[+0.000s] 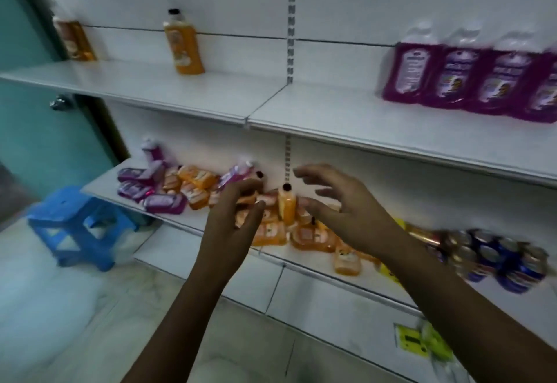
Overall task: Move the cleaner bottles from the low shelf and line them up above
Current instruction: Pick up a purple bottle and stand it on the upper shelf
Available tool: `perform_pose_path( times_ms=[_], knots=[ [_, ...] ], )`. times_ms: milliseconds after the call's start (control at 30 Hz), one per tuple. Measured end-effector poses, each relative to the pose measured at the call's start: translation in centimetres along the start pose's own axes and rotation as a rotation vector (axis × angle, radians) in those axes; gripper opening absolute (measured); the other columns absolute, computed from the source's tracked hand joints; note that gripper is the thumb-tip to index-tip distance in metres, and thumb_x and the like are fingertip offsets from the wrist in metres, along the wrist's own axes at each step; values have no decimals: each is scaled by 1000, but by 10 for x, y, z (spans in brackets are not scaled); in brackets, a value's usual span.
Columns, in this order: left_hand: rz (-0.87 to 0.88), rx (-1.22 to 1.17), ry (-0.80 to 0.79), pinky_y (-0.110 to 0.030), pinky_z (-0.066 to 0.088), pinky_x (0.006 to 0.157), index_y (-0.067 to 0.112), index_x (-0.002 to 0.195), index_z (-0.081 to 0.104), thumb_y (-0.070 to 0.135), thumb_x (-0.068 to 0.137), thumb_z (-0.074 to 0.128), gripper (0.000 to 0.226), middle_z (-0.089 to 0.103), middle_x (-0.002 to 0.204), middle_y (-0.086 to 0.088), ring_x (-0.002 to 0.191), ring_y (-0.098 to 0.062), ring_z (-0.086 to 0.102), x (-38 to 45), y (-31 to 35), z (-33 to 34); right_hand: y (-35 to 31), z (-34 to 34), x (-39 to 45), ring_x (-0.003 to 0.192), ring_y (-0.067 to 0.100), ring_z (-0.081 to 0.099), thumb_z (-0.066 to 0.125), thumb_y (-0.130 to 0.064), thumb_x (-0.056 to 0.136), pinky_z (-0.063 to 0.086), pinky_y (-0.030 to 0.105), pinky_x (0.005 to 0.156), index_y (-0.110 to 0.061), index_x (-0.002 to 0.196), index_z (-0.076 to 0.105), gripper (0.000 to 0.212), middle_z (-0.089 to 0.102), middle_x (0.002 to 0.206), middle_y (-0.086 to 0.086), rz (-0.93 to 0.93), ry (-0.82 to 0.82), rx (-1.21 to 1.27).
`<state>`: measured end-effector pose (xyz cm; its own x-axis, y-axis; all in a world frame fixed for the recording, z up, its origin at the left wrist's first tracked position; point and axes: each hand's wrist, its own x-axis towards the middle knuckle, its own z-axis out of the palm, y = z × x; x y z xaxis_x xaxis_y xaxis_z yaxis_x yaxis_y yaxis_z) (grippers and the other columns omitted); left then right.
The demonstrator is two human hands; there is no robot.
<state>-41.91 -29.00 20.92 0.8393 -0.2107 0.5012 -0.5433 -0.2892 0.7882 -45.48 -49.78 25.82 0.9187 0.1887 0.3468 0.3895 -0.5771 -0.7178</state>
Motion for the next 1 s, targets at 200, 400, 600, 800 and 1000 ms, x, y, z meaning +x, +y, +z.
perform_pose_path(
  times_ms=[200,400,600,800,1000],
  knots=[
    [-159,36,82,-14,47,90,22,122,59,26,91,54,32,60,118,16,113,-2,56,-60,-49,-54,-4,101,-12,119,-7,49,61,-30,94,43,22,100,-37,130,54,37,54,129,-23,84,-116,95],
    [-332,43,130,-11,47,88,24,120,58,13,94,59,28,61,119,14,112,0,56,-80,-114,-81,25,169,11,121,-7,49,61,-26,94,44,22,101,-39,126,54,35,55,130,-22,202,-228,177],
    [-461,62,108,-19,47,91,23,124,55,15,91,62,34,58,124,14,114,1,54,-56,-187,-92,102,210,102,121,6,52,65,-26,91,51,41,99,-39,123,55,36,58,128,-16,380,-199,245],
    [-497,144,53,-19,46,90,16,131,49,18,90,65,44,56,126,1,112,-7,54,55,-309,-75,202,255,254,118,14,50,62,-27,92,48,39,92,-31,140,40,53,51,131,-8,551,-161,170],
    [-443,228,-173,-35,45,100,12,143,33,28,86,66,68,46,141,-14,128,-26,47,180,-437,-27,295,293,359,128,30,48,62,-32,86,42,49,104,-36,145,29,68,47,144,4,629,-142,-222]
  ],
)
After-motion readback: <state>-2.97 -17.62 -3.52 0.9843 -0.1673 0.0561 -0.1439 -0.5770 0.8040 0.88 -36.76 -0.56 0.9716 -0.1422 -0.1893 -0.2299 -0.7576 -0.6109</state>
